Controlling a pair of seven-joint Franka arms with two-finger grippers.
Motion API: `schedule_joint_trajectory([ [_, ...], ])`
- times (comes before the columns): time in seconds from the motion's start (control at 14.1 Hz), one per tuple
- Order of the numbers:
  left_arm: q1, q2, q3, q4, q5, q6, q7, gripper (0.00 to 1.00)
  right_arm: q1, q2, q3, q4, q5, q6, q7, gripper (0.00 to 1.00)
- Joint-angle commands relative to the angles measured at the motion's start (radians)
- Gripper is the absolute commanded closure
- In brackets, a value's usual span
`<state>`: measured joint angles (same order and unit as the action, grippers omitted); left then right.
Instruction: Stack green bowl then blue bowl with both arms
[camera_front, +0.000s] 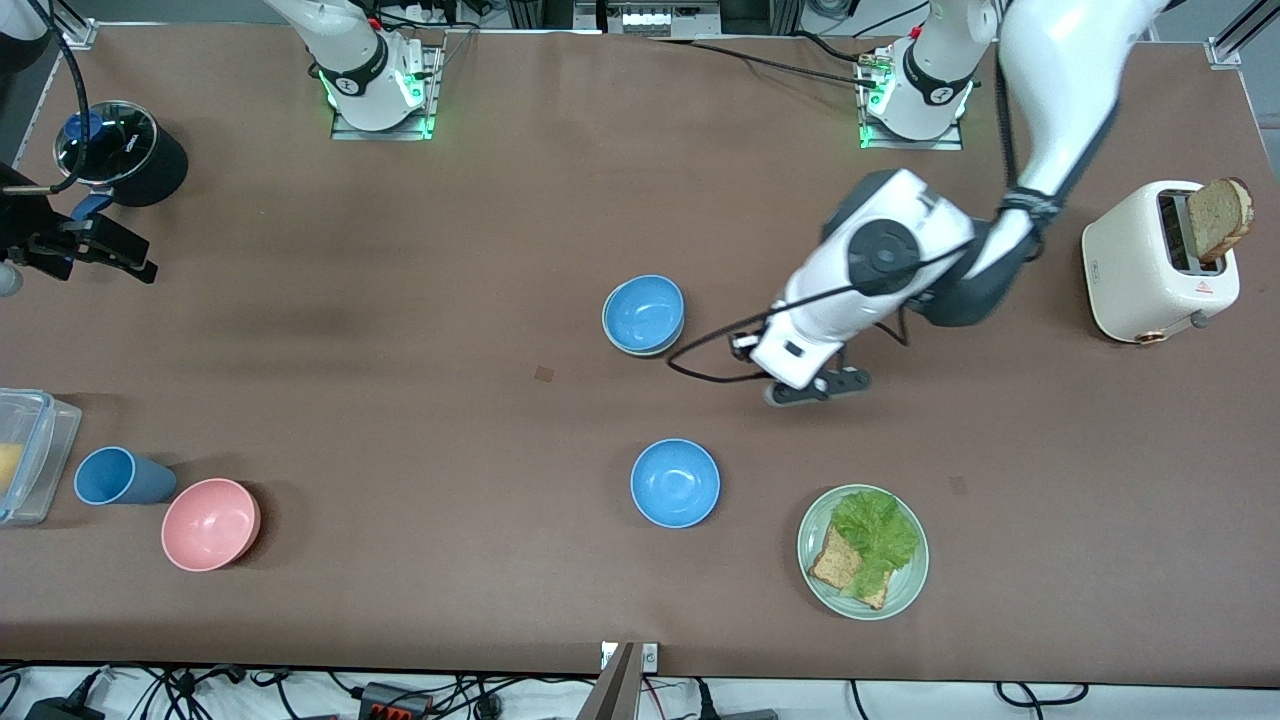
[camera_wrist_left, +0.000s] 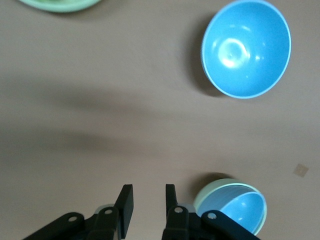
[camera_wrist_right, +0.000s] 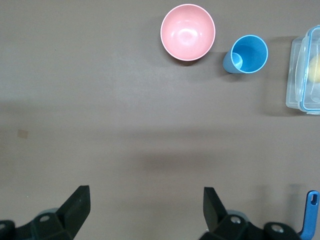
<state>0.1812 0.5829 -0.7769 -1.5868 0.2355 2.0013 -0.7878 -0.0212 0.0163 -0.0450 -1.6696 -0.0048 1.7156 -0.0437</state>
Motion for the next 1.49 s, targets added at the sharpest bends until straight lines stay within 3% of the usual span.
schedule_joint_trajectory([
  [0.0, 0.078, 0.025, -0.018, 0.083, -0.047, -0.101, 0.201, 0.64, 0.0, -0.019, -0.001, -0.016, 0.005, 0.01, -0.004, 0.0],
  [0.28, 0.15, -0.01, 0.046, 0.084, -0.111, -0.148, 0.451, 0.54, 0.0, -0.021, 0.001, -0.018, 0.005, 0.013, -0.004, 0.0],
  [0.36, 0.153, -0.038, 0.082, 0.076, -0.11, -0.173, 0.502, 0.41, 0.0, -0.019, -0.001, -0.018, 0.005, 0.013, -0.004, 0.0],
  [0.43, 0.153, -0.072, 0.121, 0.067, -0.11, -0.18, 0.56, 0.15, 0.0, -0.019, -0.001, -0.019, 0.006, 0.013, -0.004, 0.0],
  [0.5, 0.153, -0.122, 0.169, 0.048, -0.11, -0.194, 0.635, 0.0, -0.002, -0.019, -0.001, -0.019, 0.006, 0.013, -0.004, 0.0],
  [0.78, 0.129, -0.314, 0.329, -0.044, -0.131, -0.182, 0.786, 0.0, -0.002, -0.019, -0.001, -0.018, 0.006, 0.012, -0.005, 0.0],
  [1.14, -0.031, -0.435, 0.603, -0.107, -0.192, -0.165, 0.889, 0.0, -0.002, -0.021, -0.001, -0.018, 0.006, 0.01, -0.012, 0.0],
  [1.42, -0.023, -0.454, 0.628, -0.084, -0.219, -0.208, 0.886, 0.0, -0.002, -0.019, -0.001, -0.019, 0.006, 0.007, -0.013, 0.0],
])
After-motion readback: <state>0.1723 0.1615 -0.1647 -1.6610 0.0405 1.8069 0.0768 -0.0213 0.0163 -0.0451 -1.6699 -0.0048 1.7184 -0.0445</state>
